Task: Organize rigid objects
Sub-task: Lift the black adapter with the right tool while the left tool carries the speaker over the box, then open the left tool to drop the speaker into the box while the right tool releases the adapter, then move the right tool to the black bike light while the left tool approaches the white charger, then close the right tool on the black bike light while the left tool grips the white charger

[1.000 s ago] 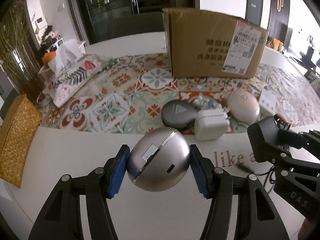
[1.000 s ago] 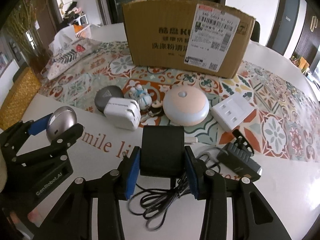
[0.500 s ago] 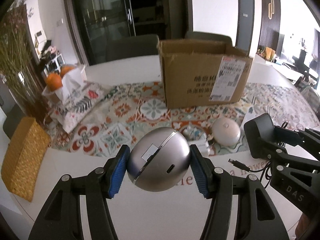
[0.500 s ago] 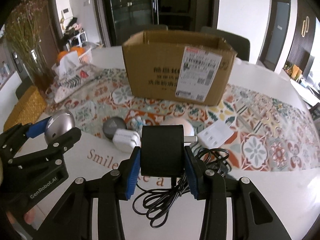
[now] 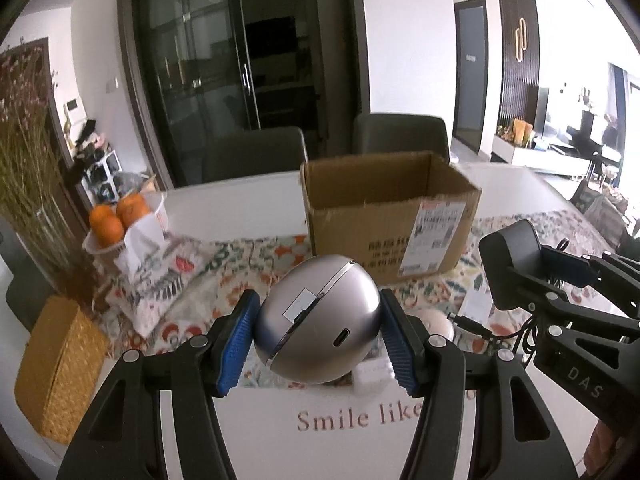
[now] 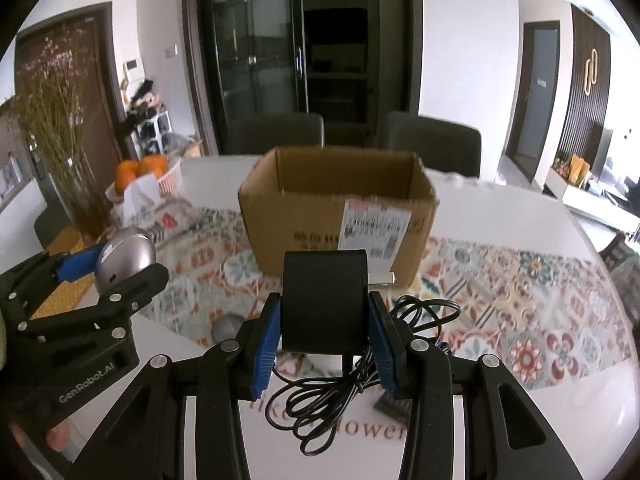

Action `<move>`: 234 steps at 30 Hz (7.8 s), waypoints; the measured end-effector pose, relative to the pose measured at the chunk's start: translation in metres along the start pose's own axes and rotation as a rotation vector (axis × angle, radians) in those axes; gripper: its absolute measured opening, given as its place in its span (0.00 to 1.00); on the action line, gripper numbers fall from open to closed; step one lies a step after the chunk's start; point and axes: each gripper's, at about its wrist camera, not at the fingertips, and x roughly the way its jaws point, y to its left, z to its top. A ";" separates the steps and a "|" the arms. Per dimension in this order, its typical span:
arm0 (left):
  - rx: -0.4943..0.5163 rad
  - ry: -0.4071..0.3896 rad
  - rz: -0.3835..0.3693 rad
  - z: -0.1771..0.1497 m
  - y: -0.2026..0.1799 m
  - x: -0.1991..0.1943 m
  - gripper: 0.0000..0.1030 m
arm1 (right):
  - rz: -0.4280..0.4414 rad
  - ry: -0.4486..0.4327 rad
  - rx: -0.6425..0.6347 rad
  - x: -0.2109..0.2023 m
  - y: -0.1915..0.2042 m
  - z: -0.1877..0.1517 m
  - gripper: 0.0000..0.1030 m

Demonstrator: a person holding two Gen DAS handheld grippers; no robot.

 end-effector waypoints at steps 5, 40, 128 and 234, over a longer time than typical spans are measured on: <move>0.010 -0.035 -0.017 0.022 -0.002 -0.002 0.57 | -0.004 -0.053 0.010 -0.008 -0.004 0.019 0.41; 0.016 -0.085 -0.051 0.150 -0.003 0.076 0.57 | 0.046 -0.144 0.045 0.062 -0.053 0.151 0.41; 0.010 -0.021 0.077 0.069 -0.026 0.023 1.00 | -0.170 -0.044 0.114 -0.001 -0.069 0.065 0.83; -0.083 0.261 0.132 -0.102 -0.058 0.131 0.64 | -0.176 0.221 0.101 0.102 -0.078 -0.096 0.71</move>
